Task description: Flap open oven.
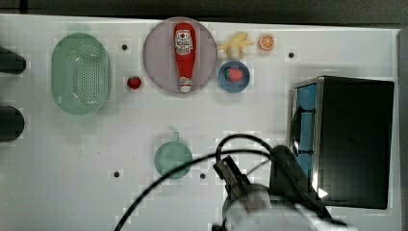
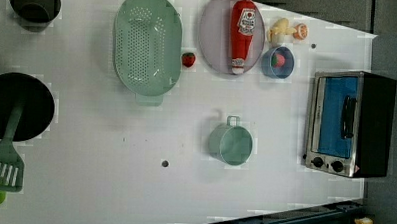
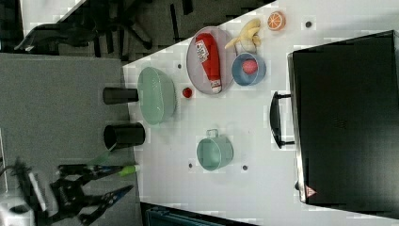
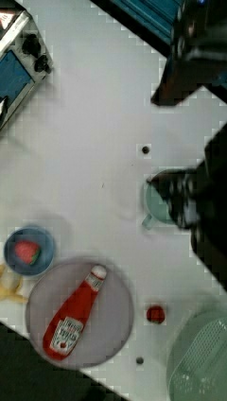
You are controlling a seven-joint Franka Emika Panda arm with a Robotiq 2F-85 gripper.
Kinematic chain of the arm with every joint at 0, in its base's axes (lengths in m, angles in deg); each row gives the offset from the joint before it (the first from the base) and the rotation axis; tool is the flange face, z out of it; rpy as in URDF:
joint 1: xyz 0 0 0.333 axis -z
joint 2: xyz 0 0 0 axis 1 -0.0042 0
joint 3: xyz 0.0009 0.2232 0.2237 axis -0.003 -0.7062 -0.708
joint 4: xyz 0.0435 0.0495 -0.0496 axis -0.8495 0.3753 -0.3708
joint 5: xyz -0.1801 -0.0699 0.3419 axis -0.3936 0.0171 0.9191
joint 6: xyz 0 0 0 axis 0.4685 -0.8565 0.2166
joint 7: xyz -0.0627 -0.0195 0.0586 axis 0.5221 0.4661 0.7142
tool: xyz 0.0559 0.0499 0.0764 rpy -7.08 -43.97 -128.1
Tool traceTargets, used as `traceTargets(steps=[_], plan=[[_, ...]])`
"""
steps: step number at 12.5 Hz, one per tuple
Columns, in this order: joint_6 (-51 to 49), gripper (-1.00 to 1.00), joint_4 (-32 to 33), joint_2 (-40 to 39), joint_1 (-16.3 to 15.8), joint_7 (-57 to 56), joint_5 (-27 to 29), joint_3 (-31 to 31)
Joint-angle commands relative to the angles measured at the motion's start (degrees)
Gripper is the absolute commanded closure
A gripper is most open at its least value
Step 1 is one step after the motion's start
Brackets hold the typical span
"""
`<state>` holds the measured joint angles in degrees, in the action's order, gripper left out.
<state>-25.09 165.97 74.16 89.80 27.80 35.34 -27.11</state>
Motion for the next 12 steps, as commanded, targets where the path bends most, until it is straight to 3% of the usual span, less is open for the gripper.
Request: traceTargets(steps=[1,2,4,7,12], plan=[[-0.8,0.55,1.9,-2.6,0.8,2.6,-0.1,0.1],[-0.5,0.65,2.2,-2.9,0.8,2.5,-0.2,0.5],[2.1,0.65,3.8,-4.4,0.9,-2.6,-1.4,1.9],[9.5,0.65,7.0,-7.9,1.5,-22.1,-4.7,5.3],[24.3,0.65,8.8,-17.2,3.1,-56.9,-4.9,14.3]])
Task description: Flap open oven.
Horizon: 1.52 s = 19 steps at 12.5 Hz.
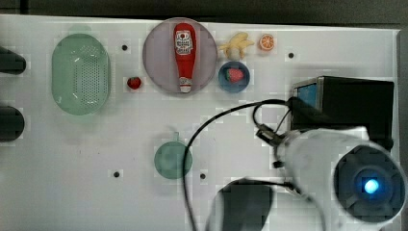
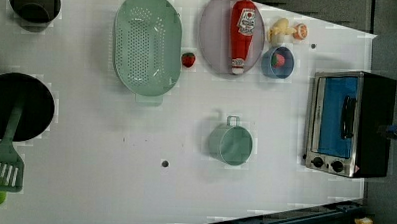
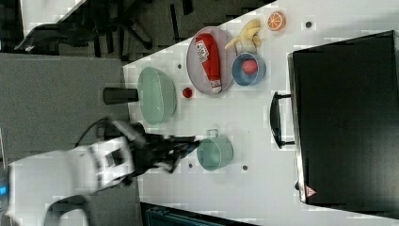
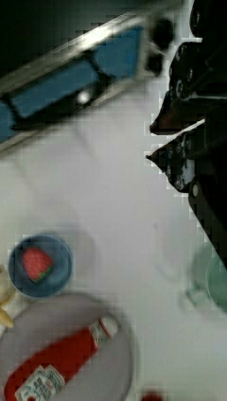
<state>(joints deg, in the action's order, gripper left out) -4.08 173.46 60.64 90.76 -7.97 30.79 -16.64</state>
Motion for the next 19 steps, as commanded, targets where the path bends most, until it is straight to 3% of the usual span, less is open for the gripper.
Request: traceTargets(steps=[1,4,12,19], plan=[[6.7,0.65,1.3,-5.7,2.2,-28.1,-0.3,5.6],[15.8,0.65,1.3,-11.6,2.4,-41.6,-0.3,9.6],[22.5,0.65,1.4,-22.6,2.5,-41.7,0.2,10.7],[22.9,0.65,1.8,-24.4,1.4,-37.4,-2.0,9.2]])
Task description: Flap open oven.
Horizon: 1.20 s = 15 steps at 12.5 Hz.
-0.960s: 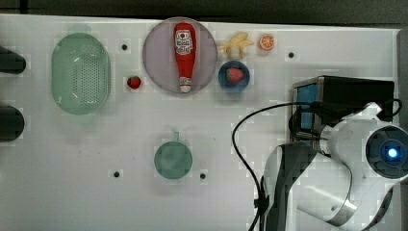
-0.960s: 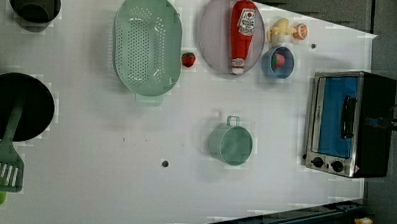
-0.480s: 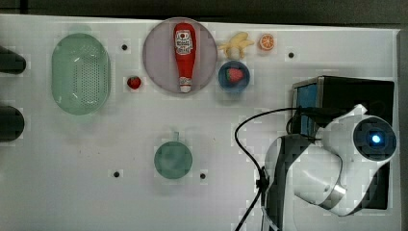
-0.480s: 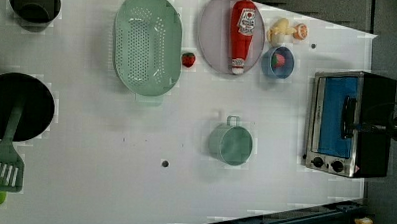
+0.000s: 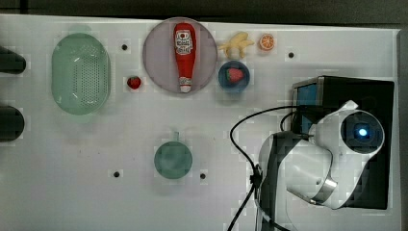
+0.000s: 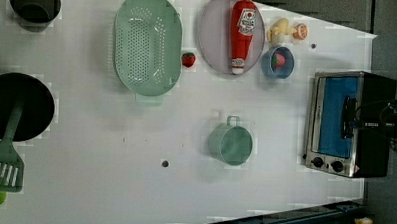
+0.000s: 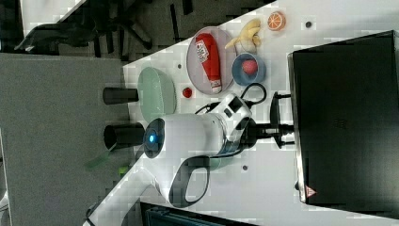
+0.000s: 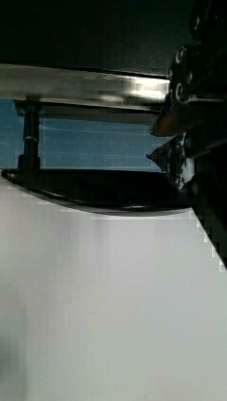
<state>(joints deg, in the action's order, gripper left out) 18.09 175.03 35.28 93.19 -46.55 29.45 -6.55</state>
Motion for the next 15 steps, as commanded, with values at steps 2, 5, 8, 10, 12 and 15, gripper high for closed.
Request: traceTargets(steps=[2,5,8,10,12,15], plan=[[0.7,0.65,0.5,1.0,-2.6,4.6,-6.6,-1.3],[0.7,0.65,2.1,1.0,-4.9,15.4,-13.0,-2.8],[0.7,0.65,3.6,0.3,-6.9,24.0,-19.3,-6.1],[0.5,0.65,3.9,-1.6,-7.9,31.5,-25.0,-8.2],[0.4,0.65,3.8,-4.2,-8.9,39.9,-30.1,-10.2],[0.5,0.65,3.5,-8.9,-10.8,50.7,-35.2,-12.7]])
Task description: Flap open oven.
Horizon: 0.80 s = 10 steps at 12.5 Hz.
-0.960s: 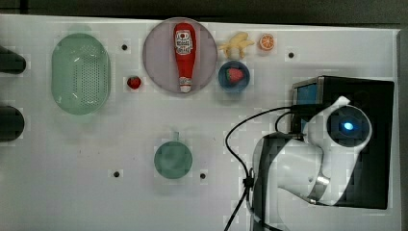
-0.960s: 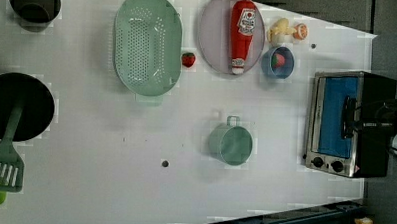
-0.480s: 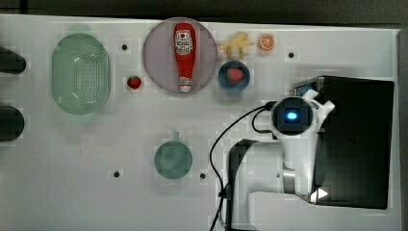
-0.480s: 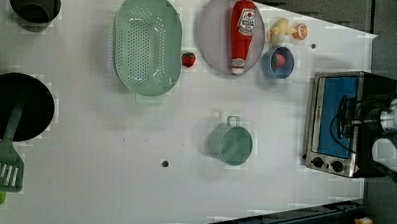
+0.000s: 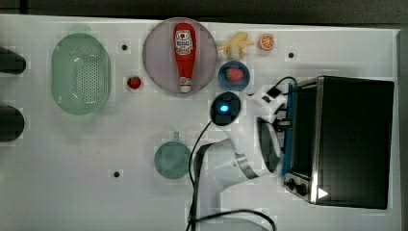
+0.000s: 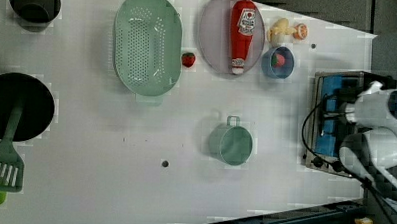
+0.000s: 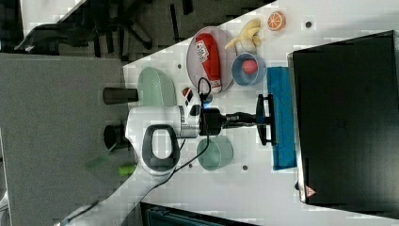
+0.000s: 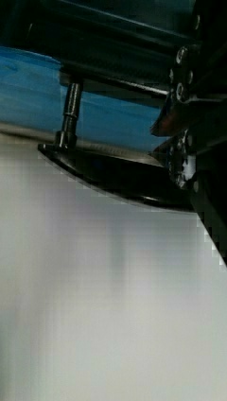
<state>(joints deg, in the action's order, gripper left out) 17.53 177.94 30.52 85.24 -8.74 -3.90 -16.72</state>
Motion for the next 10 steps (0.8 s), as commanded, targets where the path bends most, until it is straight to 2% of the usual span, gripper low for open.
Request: traceTargets(steps=[1,7,10], plan=[[1.0,0.65,0.2,-5.7,-3.6,15.4,-3.0,-2.8],[1.6,0.65,-3.5,-13.6,-5.2,18.3,-4.4,-2.9],[6.0,0.65,-4.2,-16.4,-5.2,19.9,-4.2,-3.0]])
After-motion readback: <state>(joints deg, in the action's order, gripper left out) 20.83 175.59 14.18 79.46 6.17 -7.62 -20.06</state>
